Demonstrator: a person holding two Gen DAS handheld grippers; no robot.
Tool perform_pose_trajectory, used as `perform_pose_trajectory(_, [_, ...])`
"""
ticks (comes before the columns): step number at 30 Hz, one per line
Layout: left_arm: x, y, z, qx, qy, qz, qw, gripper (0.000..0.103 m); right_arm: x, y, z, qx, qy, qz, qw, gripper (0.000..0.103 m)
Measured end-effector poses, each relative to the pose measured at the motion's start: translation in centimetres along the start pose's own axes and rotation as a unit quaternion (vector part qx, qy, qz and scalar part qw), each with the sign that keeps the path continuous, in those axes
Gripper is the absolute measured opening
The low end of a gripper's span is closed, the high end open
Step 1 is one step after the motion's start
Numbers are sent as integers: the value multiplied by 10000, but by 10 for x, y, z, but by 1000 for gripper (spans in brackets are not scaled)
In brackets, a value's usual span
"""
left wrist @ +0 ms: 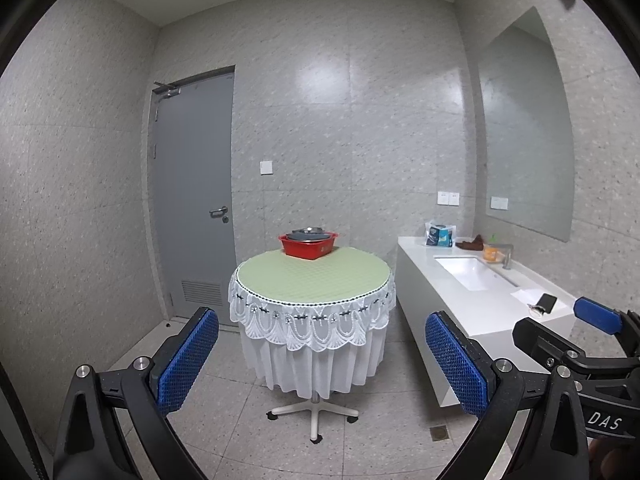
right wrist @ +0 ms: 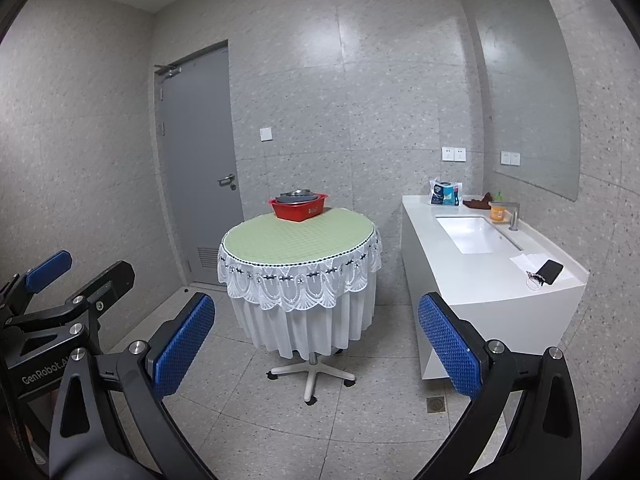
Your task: Organize plates and bowls
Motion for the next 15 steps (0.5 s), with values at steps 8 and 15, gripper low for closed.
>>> perform_pose_trajectory(8, [10, 5, -7, -10, 3, -5, 10000, 102, -1, 0, -2, -5, 9, -15, 10000, 103])
perform_pose_trajectory(15, [18, 6, -8, -6, -20, -13, 10000, 102, -1, 0, -1, 1, 1, 8, 10000, 103])
Point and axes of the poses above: each gripper's, at about its wrist camera, not at the fingertips, and x roughly the way its jaws point, z to its left, y to its underside, the point moved 7 cm from there along x, roughly the way its jaws point, and after that the axes turned 8 degrees about -z, right-handed, at the moved point
